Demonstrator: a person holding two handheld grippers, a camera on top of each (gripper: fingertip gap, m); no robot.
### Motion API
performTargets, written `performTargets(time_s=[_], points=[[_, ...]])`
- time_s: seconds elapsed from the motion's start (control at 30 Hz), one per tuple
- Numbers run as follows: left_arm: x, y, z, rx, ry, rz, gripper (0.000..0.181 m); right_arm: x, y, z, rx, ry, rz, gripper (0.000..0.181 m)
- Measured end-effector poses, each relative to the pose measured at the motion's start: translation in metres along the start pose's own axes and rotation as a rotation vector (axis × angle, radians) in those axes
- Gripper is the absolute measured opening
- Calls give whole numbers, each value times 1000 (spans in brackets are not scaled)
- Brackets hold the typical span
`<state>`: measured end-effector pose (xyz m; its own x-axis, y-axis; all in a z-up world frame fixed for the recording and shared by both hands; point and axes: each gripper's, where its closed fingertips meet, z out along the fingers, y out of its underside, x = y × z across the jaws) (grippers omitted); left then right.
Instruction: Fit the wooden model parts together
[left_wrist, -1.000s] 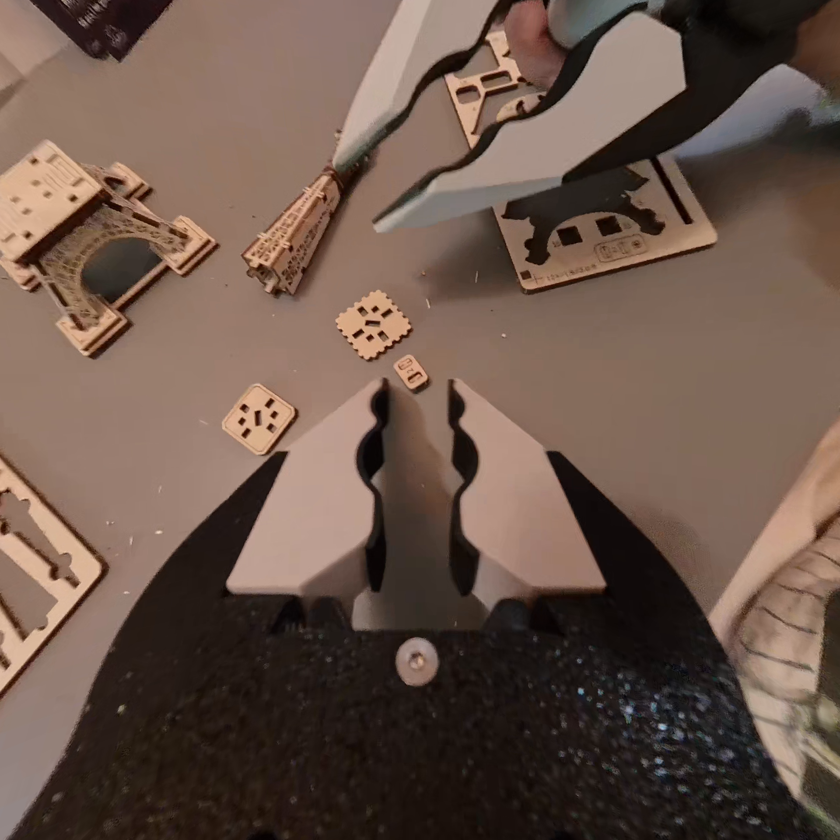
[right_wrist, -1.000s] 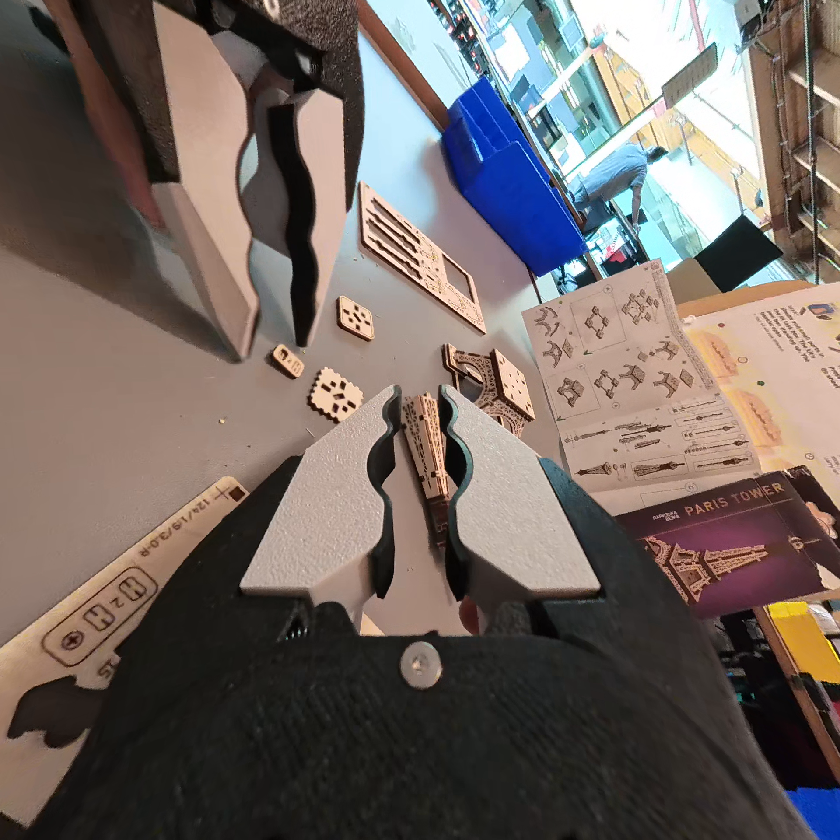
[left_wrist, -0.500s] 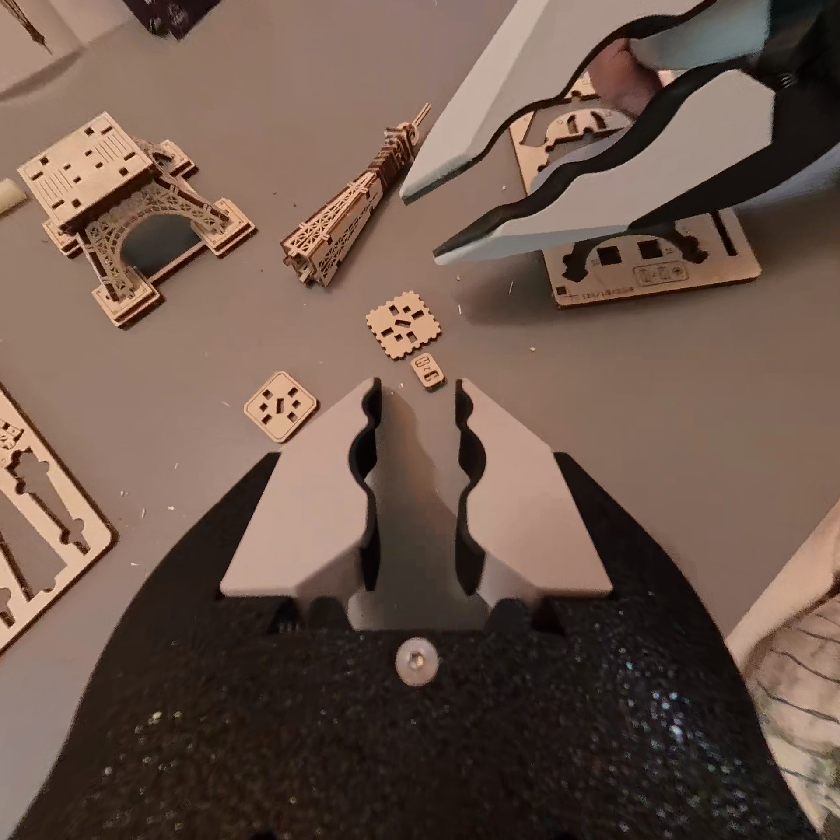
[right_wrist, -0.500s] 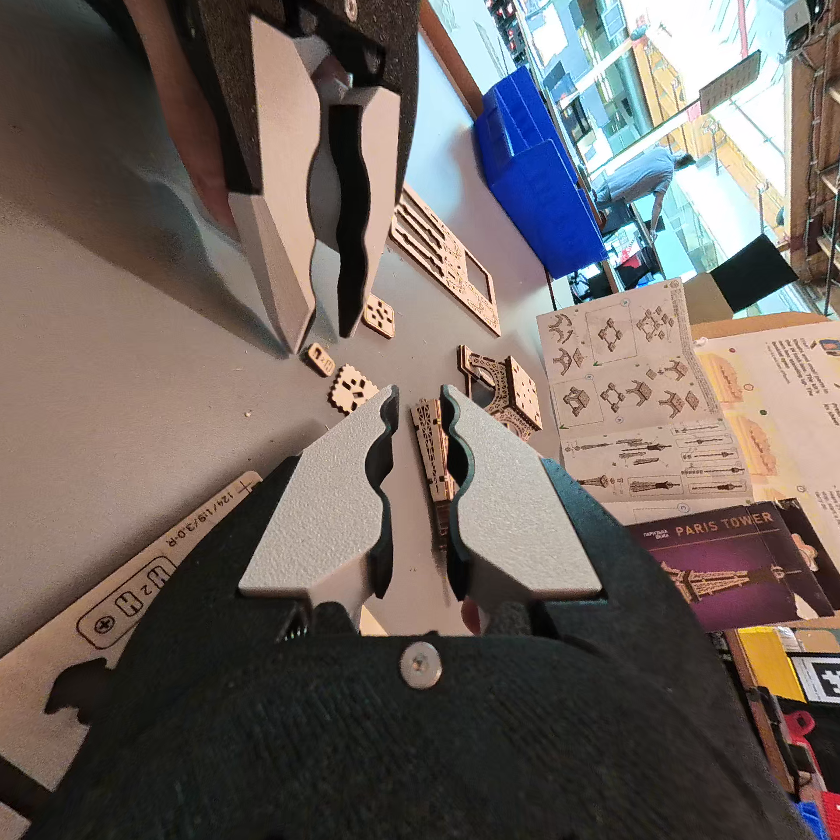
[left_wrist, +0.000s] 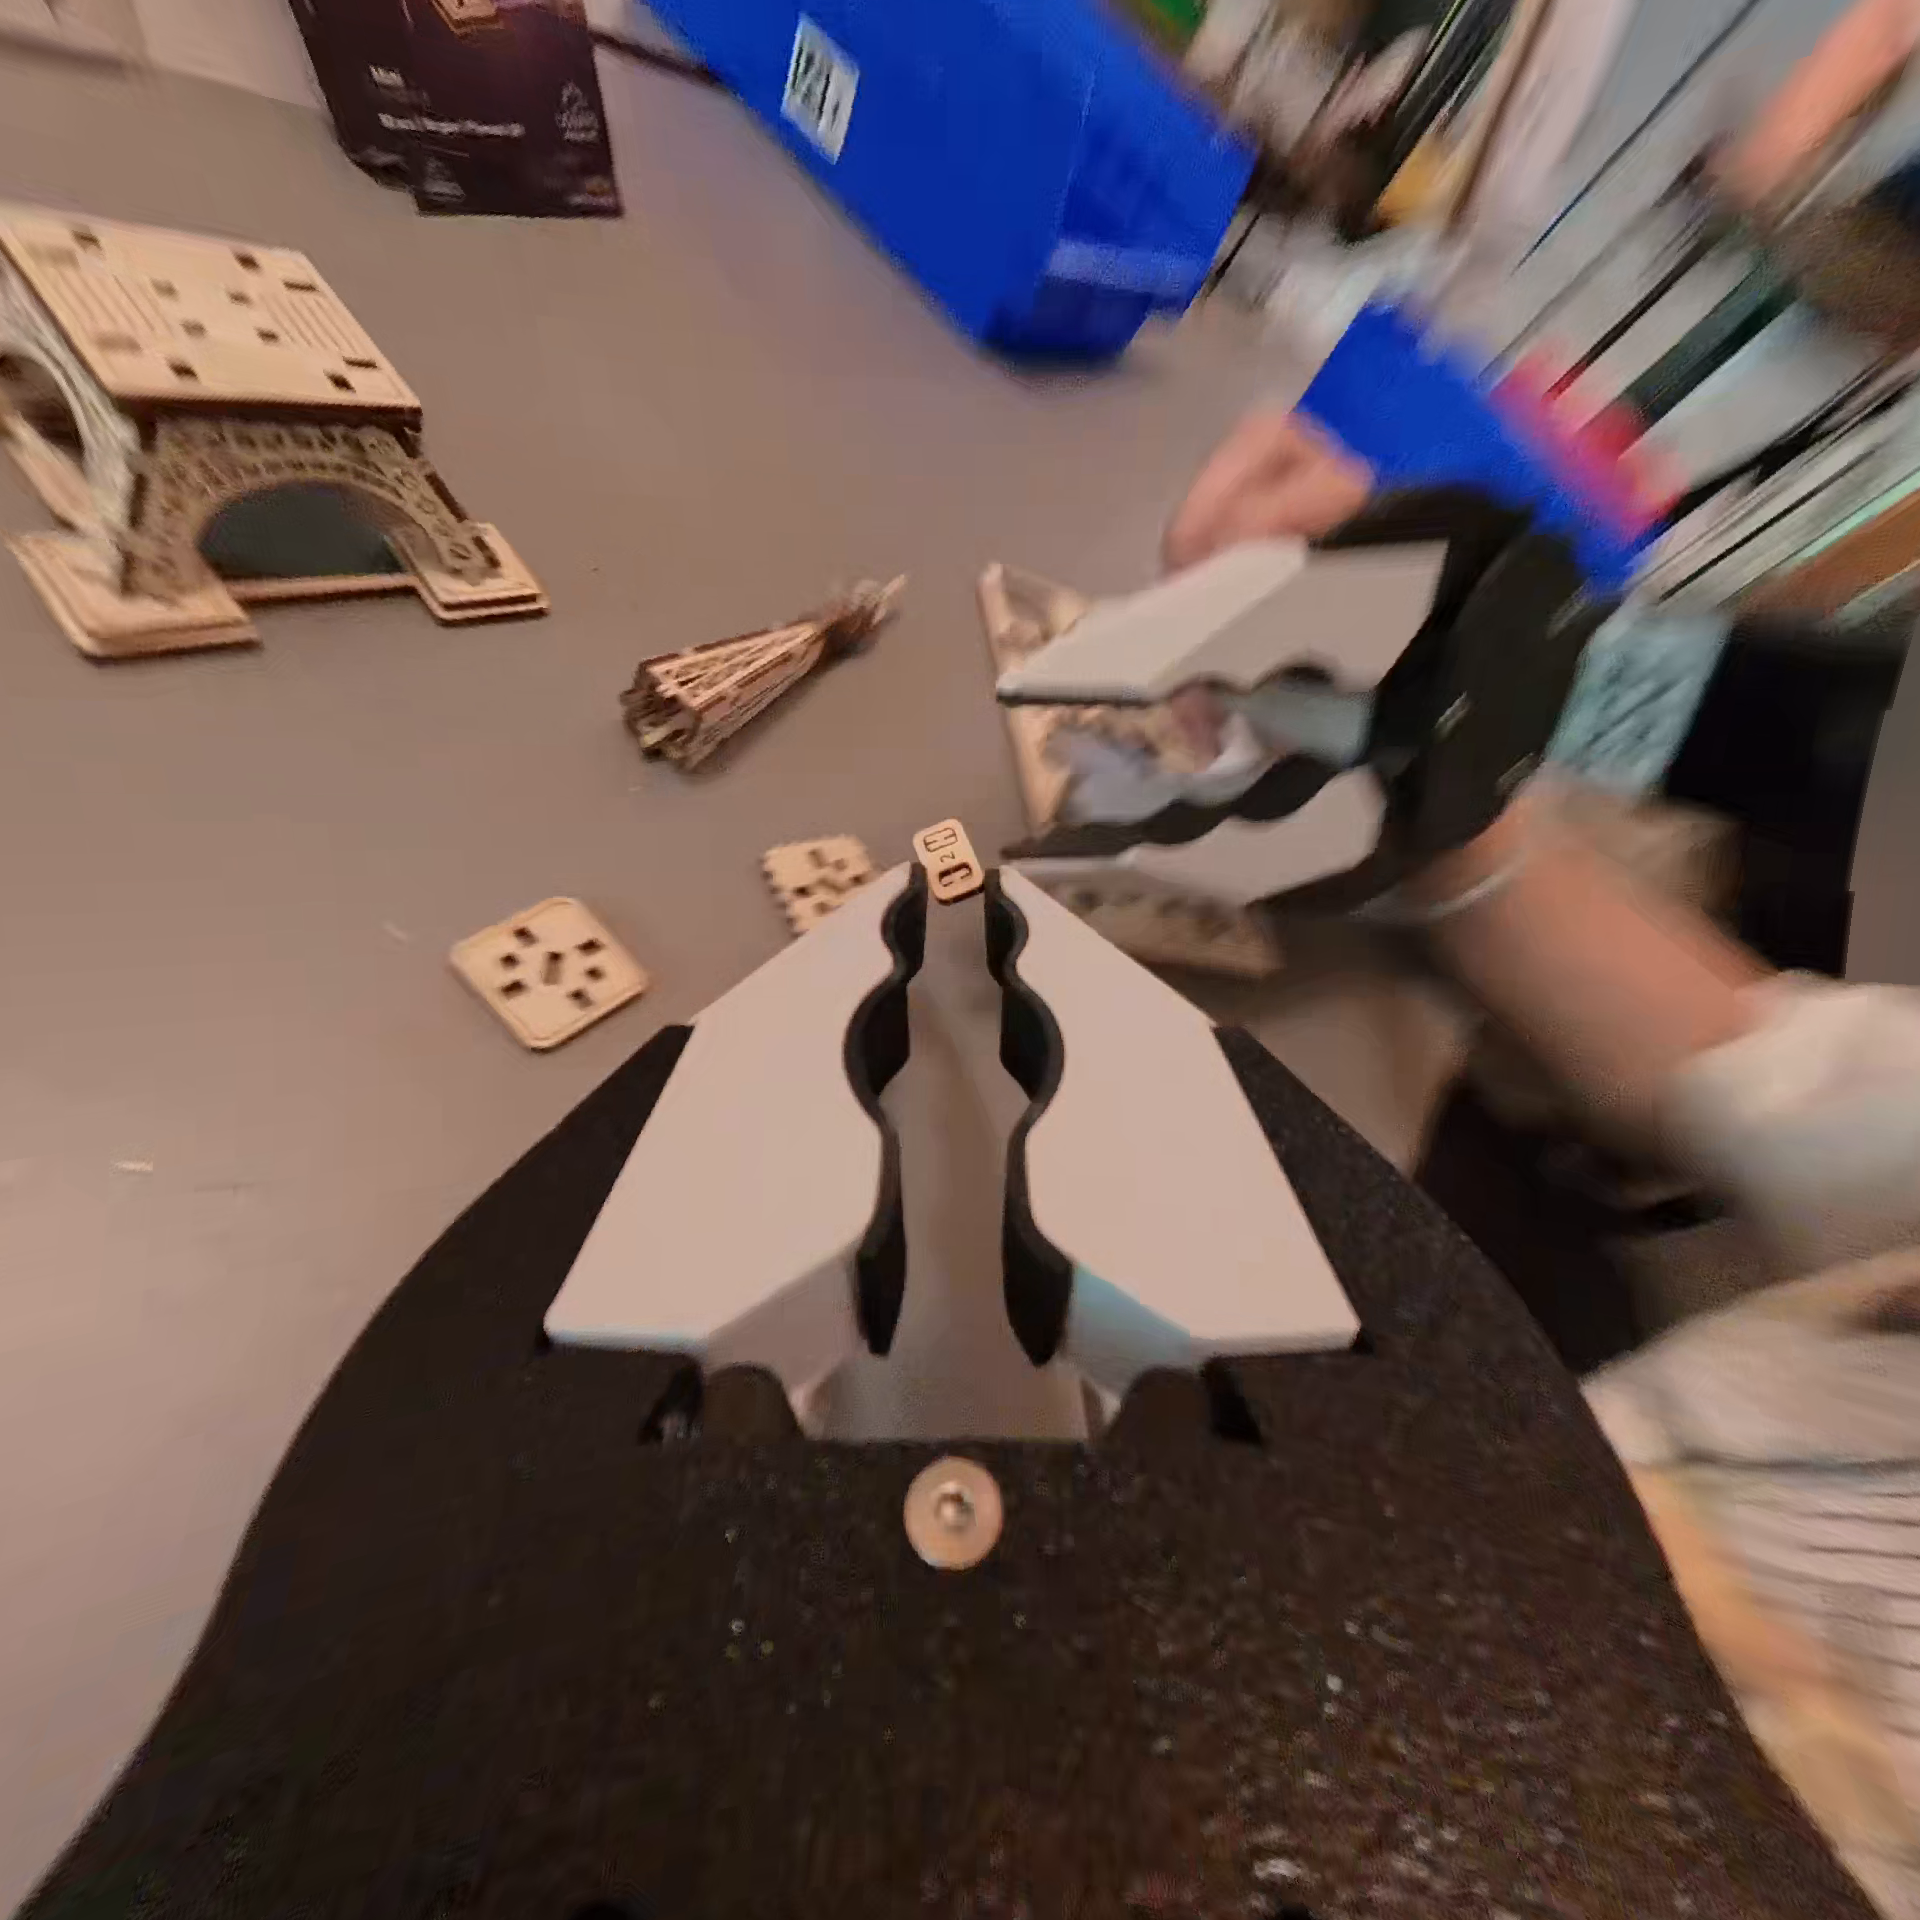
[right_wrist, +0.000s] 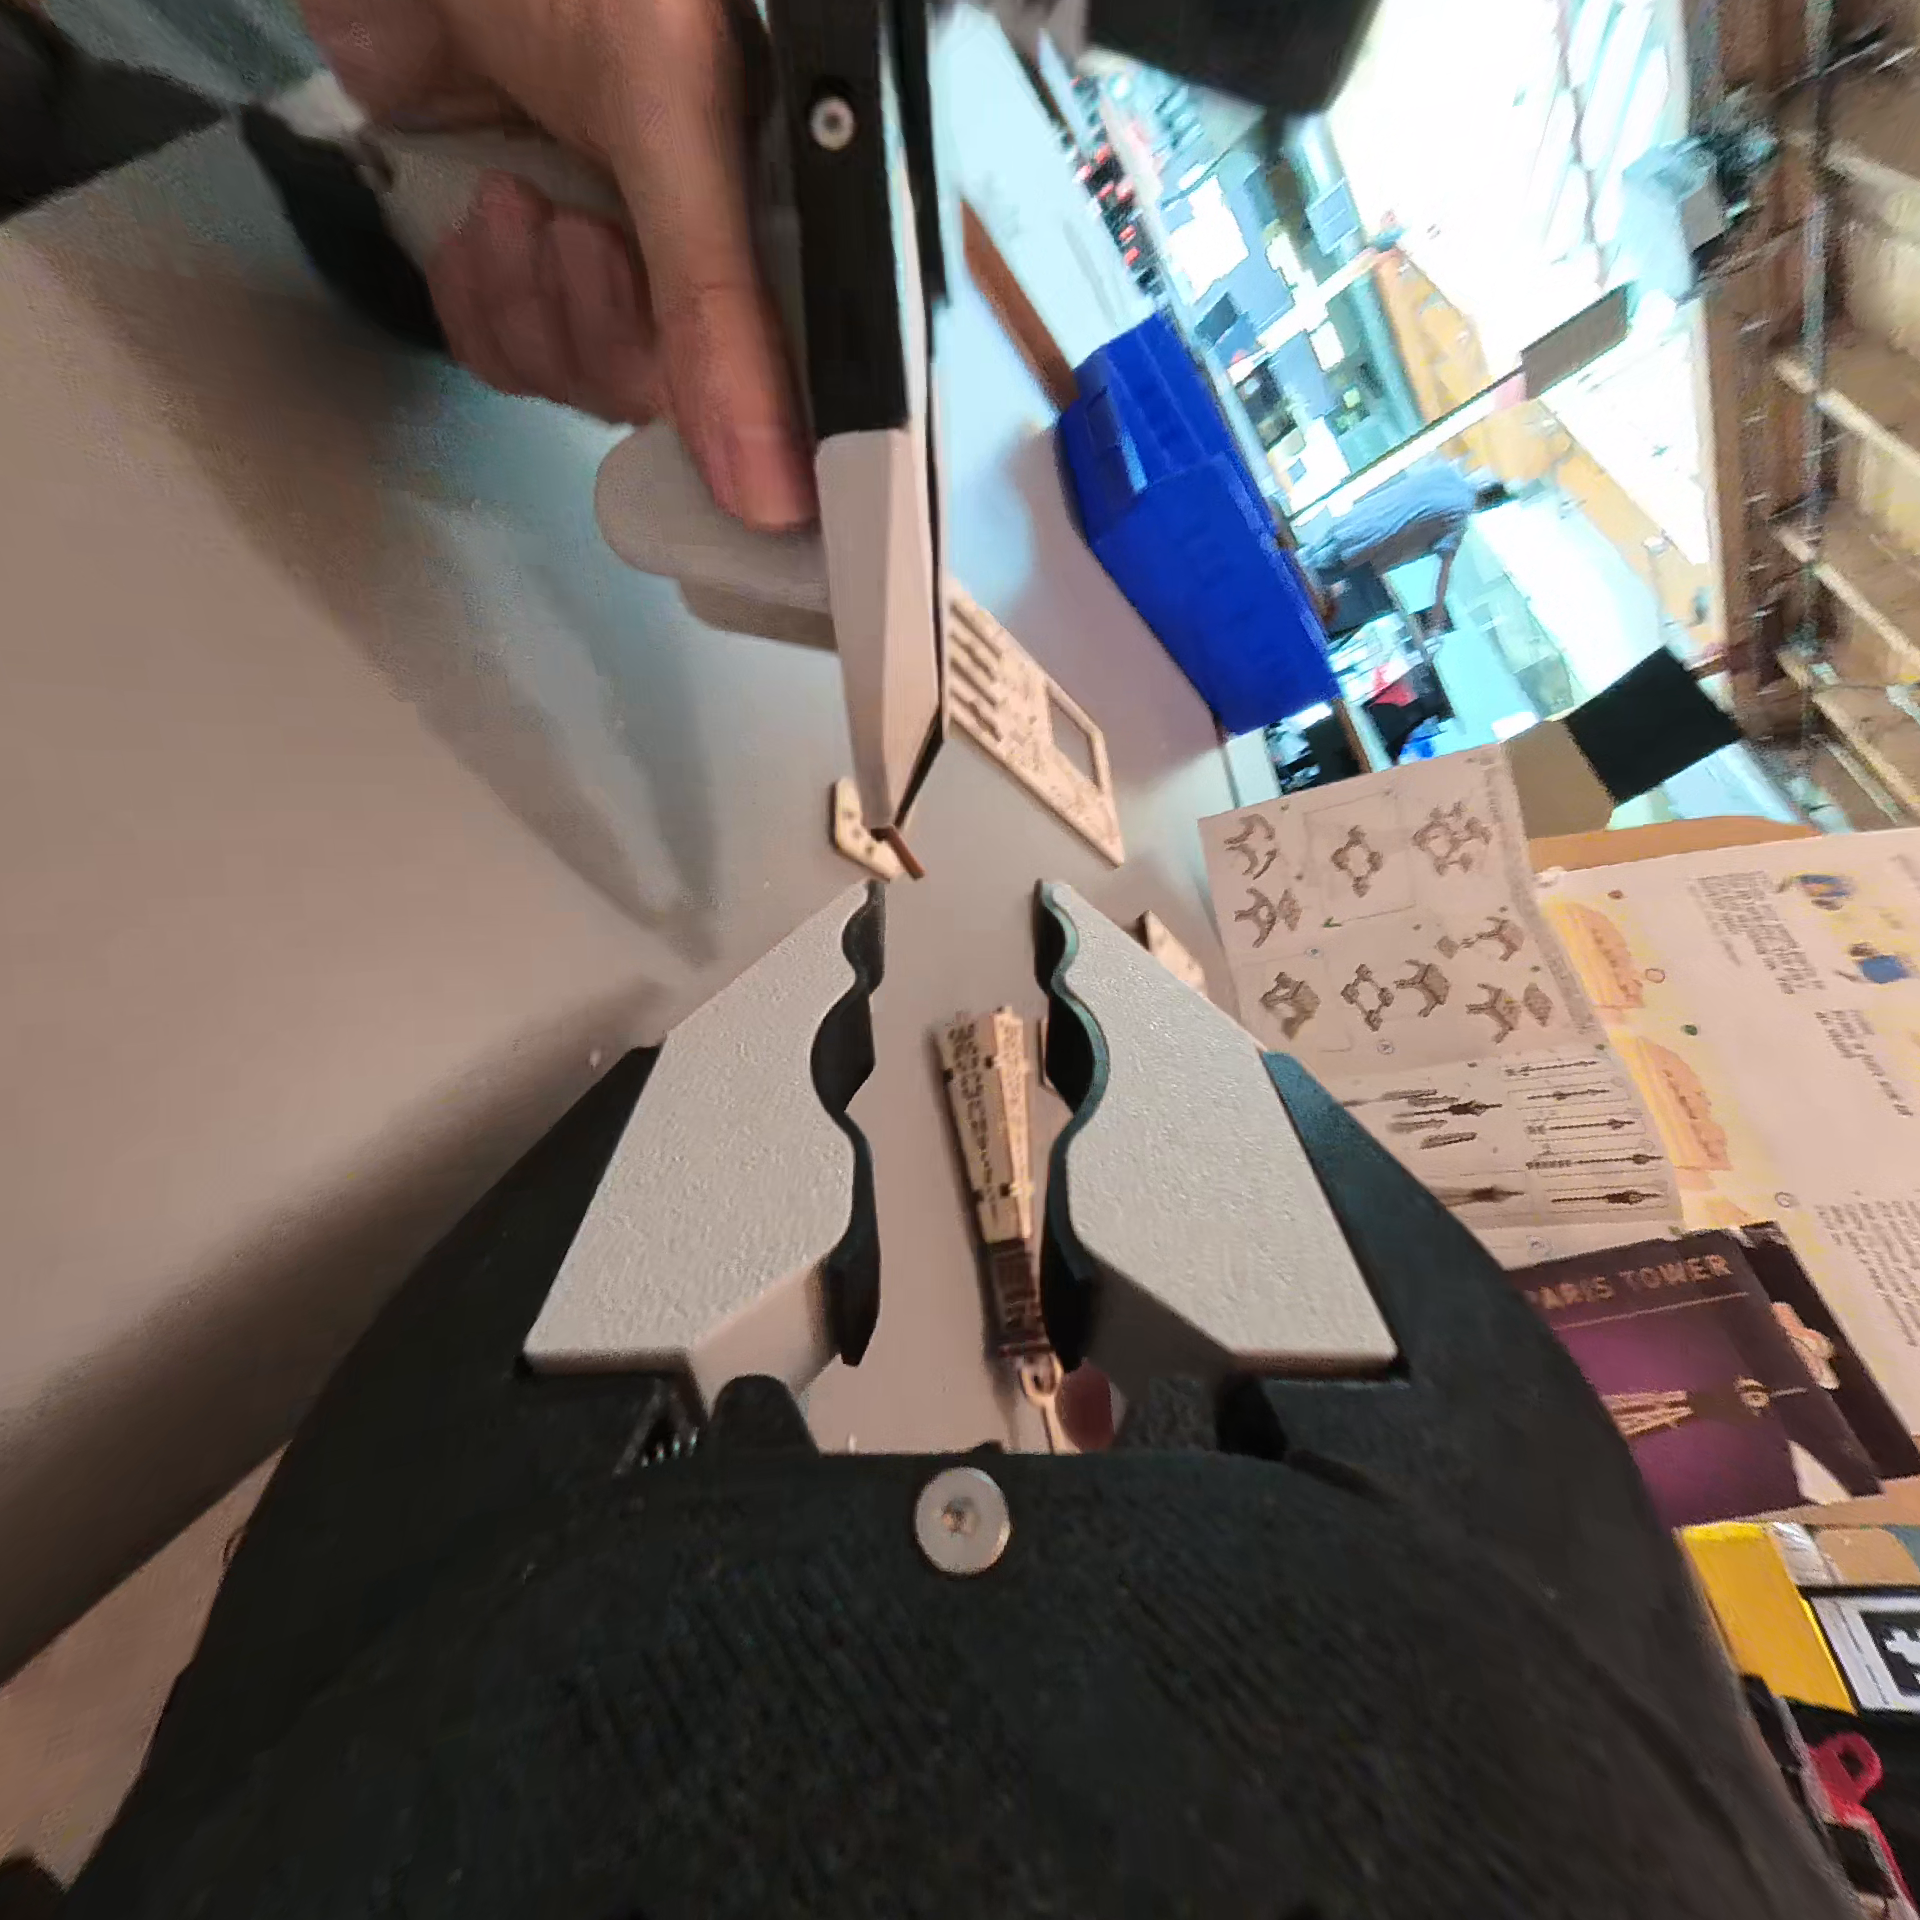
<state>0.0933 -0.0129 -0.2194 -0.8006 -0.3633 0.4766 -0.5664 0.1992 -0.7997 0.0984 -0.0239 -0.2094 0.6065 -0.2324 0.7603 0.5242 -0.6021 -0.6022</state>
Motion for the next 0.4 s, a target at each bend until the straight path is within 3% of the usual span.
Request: performTargets(time_s=[0.13,0.4], points=[[4,-33,-19,248,285,-434,9,20,-27,-3,116,124,73,30],[20,-49,-27,450,555,-640,9,42,-51,-6,263,233,335,33]])
